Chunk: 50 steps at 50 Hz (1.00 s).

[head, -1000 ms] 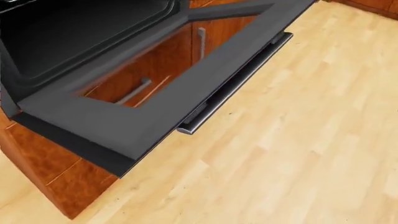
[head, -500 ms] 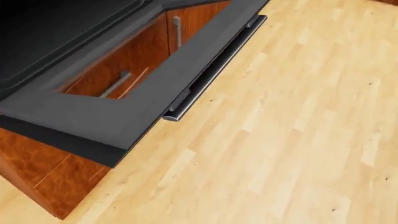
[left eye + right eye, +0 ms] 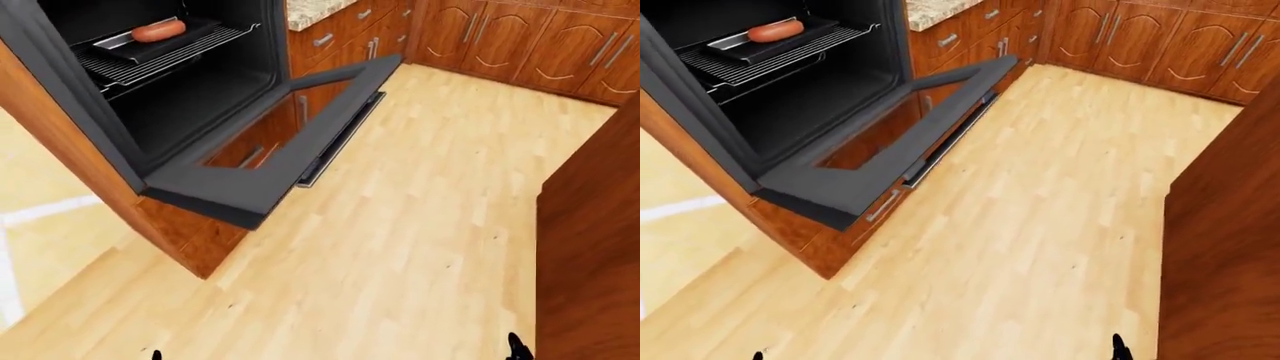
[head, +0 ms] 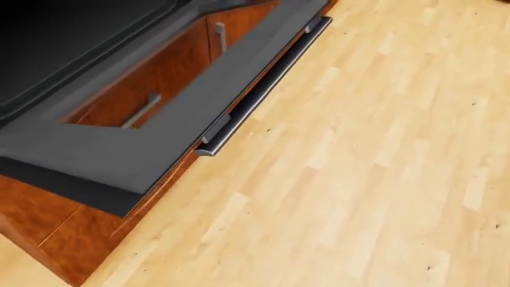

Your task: Close the oven door.

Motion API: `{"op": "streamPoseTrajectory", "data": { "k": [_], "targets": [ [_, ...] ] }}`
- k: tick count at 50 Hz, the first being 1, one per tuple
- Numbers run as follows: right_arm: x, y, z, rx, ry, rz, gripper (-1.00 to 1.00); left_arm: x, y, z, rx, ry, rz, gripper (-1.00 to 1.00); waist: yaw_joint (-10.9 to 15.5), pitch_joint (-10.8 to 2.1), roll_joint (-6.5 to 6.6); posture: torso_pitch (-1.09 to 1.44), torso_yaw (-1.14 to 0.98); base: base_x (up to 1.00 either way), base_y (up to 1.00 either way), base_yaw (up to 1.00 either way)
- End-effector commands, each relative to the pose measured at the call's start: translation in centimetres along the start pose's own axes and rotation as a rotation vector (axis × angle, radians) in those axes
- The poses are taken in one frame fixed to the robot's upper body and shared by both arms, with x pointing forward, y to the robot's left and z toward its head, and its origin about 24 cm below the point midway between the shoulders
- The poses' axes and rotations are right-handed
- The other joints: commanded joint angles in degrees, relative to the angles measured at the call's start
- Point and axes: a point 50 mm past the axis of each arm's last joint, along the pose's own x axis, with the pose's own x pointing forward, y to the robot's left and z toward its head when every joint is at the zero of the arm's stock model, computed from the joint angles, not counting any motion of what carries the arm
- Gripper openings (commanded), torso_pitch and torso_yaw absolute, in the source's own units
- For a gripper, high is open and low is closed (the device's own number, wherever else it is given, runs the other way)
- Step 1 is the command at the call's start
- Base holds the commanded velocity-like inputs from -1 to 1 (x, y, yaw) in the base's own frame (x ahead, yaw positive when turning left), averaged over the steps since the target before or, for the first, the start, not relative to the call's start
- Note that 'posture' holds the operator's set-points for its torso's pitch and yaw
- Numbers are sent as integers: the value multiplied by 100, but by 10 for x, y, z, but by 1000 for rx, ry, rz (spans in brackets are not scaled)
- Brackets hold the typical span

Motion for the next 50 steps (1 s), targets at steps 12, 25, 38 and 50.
{"op": "streamPoseTrajectory", "data": {
  "k": [12, 25, 38, 50],
  "targets": [
    [3, -4, 8, -1, -43, -6, 100, 5, 9, 8, -4, -47, 39, 100, -53, 86, -511, 0, 0, 0, 9, 0],
    [4, -4, 9, 2, -43, -1, 100, 5, 10, 7, -5, -46, 40, 100, -8, -28, 398, 0, 0, 0, 14, 0],
    [3, -4, 8, 5, -38, 2, 100, 5, 10, 8, -5, -48, 39, 100, 13, 51, -261, 0, 0, 0, 14, 0],
    [3, -3, 8, 7, -36, 5, 100, 5, 9, 8, -6, -49, 38, 100, -44, 52, -264, 0, 0, 0, 14, 0]
  ]
}}
